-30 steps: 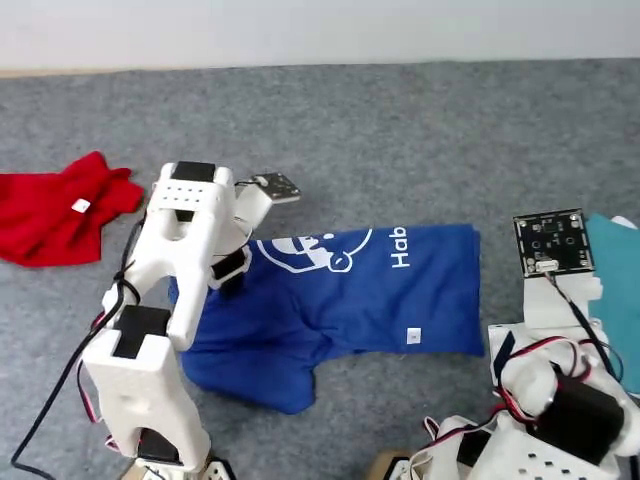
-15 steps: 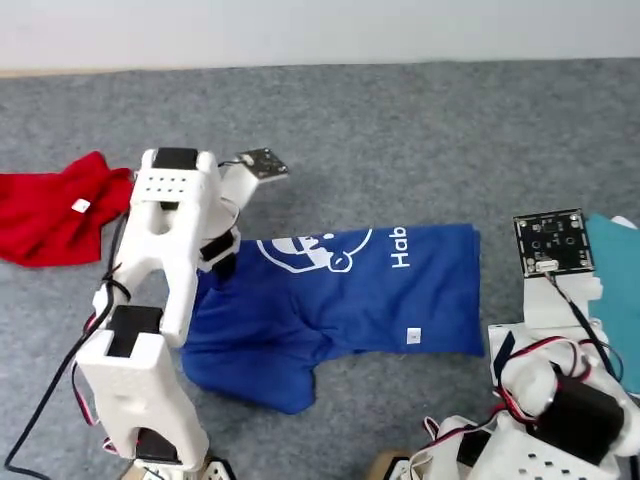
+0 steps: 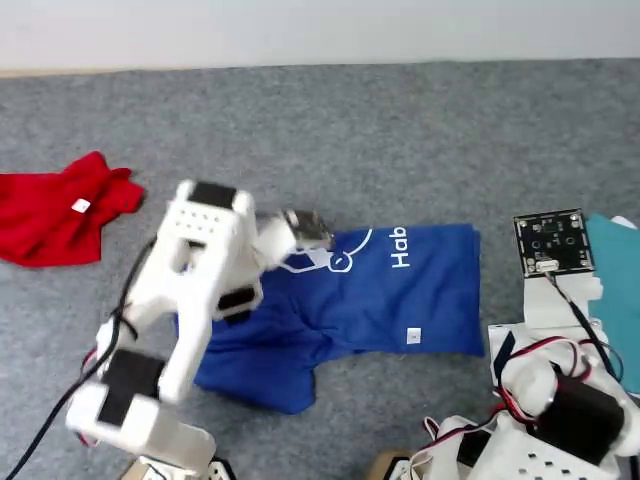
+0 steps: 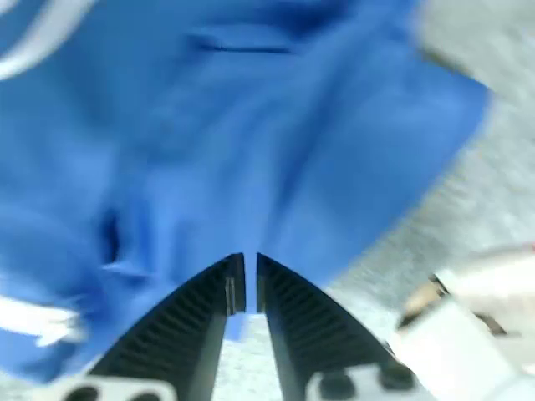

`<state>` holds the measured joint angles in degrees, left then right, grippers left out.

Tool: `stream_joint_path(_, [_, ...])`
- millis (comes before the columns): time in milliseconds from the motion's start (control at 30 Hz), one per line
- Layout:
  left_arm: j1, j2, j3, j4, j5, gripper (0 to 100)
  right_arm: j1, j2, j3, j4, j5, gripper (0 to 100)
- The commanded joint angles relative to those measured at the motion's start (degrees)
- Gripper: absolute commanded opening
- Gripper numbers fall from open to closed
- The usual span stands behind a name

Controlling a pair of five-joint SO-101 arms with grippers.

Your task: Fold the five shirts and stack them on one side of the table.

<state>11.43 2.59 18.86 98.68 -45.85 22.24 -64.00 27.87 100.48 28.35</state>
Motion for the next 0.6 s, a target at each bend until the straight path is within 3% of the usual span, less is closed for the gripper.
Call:
stream_joint_path(0, [3.52, -9.67, 8.66, -0.97, -0.97, 8, 0.57, 0.31, -0.26, 2.07, 0.62, 0.9])
stream_joint_path(267, [12.84, -16.88, 21.41, -9.58, -0.97, 16, 0.57, 0.31, -0.26, 2.07, 0.62, 0.9])
stream_joint_path(567, [19.34, -16.88, 31.25, -20.13, 1.05, 17, 0.57, 0.31, -0.26, 2.15, 0.53, 0.9])
